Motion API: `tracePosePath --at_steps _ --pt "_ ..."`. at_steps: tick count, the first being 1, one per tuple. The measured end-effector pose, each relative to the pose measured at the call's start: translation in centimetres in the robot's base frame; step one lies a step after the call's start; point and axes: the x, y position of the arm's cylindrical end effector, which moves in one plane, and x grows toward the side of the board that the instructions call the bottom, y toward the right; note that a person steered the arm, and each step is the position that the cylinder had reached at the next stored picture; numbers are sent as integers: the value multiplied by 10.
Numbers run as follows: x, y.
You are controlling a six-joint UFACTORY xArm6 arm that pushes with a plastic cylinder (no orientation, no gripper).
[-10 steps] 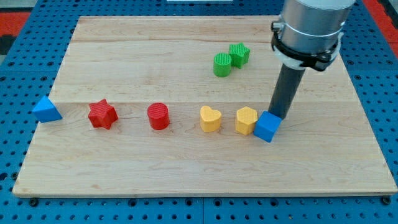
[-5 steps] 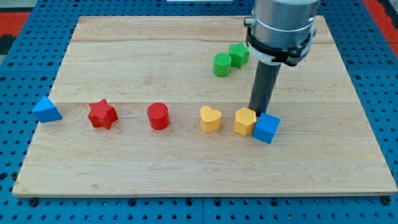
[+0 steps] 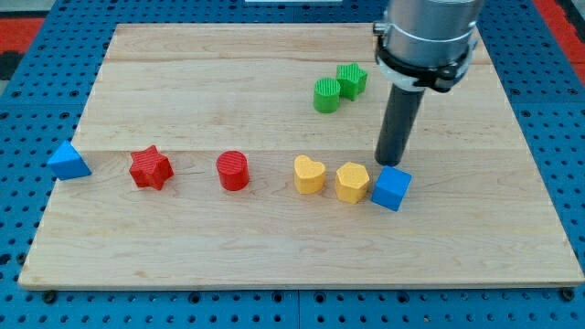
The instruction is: Move the blue cube diagonally to the green circle
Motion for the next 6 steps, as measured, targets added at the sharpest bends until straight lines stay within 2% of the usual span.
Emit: tracePosePath --at_steps 3,5,6 --pt "18 -12" --pt "18 81" --pt "34 40"
